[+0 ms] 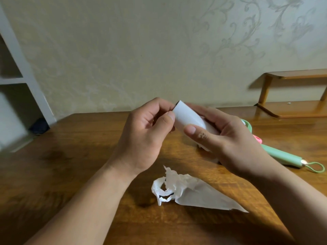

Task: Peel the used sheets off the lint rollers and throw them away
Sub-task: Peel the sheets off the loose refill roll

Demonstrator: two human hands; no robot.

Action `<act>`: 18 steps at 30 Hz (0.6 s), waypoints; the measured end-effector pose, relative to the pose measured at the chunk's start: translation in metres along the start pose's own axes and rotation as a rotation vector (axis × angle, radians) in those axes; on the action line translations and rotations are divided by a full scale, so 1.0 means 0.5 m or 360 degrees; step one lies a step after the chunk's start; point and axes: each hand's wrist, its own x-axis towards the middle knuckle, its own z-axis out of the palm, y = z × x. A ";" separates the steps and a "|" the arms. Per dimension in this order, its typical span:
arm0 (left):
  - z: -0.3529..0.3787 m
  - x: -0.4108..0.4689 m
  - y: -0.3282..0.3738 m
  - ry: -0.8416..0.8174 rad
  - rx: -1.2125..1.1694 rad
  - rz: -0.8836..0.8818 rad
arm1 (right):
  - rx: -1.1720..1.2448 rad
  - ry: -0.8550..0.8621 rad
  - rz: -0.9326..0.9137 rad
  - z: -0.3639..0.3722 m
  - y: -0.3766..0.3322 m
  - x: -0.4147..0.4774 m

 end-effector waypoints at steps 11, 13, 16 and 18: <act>-0.010 0.007 0.002 0.0020 0.0193 0.0097 | -0.0541 0.0113 -0.0222 -0.004 0.018 -0.004; -0.011 0.007 0.002 -0.0006 0.0221 0.0093 | -0.0660 0.0131 -0.0263 -0.006 0.019 -0.004; -0.011 0.008 0.004 -0.0038 0.0201 0.0069 | -0.0507 0.0088 -0.0189 -0.003 0.018 -0.004; -0.013 0.008 0.006 -0.0052 0.0122 0.0048 | -0.0309 0.0033 -0.0106 -0.001 0.014 -0.003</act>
